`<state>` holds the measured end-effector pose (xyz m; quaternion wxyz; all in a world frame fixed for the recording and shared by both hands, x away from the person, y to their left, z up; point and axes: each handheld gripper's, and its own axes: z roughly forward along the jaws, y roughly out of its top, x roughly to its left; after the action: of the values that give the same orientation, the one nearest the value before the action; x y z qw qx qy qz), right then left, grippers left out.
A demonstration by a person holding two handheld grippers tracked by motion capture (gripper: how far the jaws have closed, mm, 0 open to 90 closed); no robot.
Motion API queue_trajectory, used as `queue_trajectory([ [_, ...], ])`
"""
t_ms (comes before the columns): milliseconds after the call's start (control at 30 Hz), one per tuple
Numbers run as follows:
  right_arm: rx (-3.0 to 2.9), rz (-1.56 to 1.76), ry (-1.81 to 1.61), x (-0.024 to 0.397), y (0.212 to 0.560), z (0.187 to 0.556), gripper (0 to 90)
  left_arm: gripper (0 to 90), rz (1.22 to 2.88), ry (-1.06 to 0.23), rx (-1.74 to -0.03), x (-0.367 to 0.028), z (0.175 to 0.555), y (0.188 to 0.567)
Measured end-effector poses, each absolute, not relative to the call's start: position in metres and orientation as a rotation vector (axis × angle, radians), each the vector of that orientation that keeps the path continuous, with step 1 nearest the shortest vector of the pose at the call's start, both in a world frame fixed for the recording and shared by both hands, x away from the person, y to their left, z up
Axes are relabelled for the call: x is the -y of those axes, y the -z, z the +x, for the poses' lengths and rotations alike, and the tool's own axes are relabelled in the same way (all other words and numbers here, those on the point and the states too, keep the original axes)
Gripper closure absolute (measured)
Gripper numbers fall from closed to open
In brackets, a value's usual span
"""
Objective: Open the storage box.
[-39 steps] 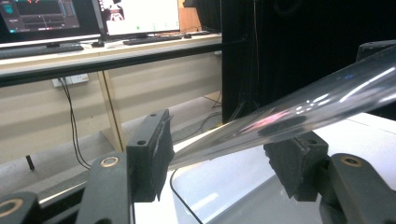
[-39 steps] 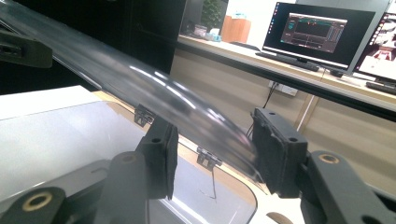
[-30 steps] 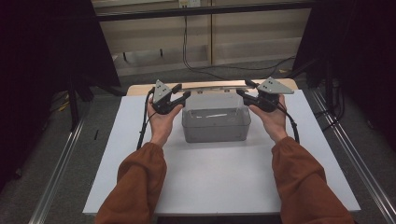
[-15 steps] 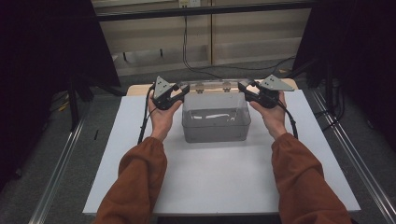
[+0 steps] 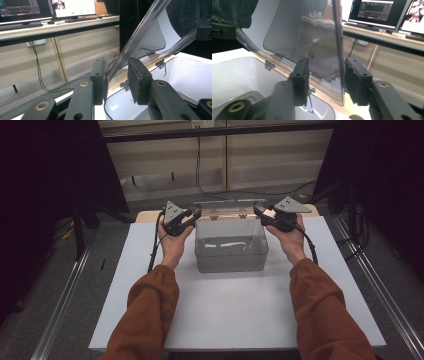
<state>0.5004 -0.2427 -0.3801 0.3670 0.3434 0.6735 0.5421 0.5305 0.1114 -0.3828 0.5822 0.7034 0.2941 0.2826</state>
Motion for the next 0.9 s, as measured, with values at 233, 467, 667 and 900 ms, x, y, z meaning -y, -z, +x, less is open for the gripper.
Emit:
queue_trajectory([
  [233,-1.745,0.909,-1.389,0.242,0.384,0.51,55.7,70.2,1.665,-0.683,-0.676,-0.112,0.534,0.382],
  [467,-1.75,0.922,-1.384,0.244,0.388,0.516,57.4,70.7,1.66,-0.682,-0.688,-0.109,0.539,0.382],
  [667,-1.744,0.924,-1.387,0.246,0.389,0.519,61.3,70.9,1.653,-0.675,-0.701,-0.107,0.543,0.381],
  [900,-1.755,0.927,-1.392,0.243,0.387,0.525,61.5,71.3,1.665,-0.684,-0.697,-0.108,0.548,0.38],
])
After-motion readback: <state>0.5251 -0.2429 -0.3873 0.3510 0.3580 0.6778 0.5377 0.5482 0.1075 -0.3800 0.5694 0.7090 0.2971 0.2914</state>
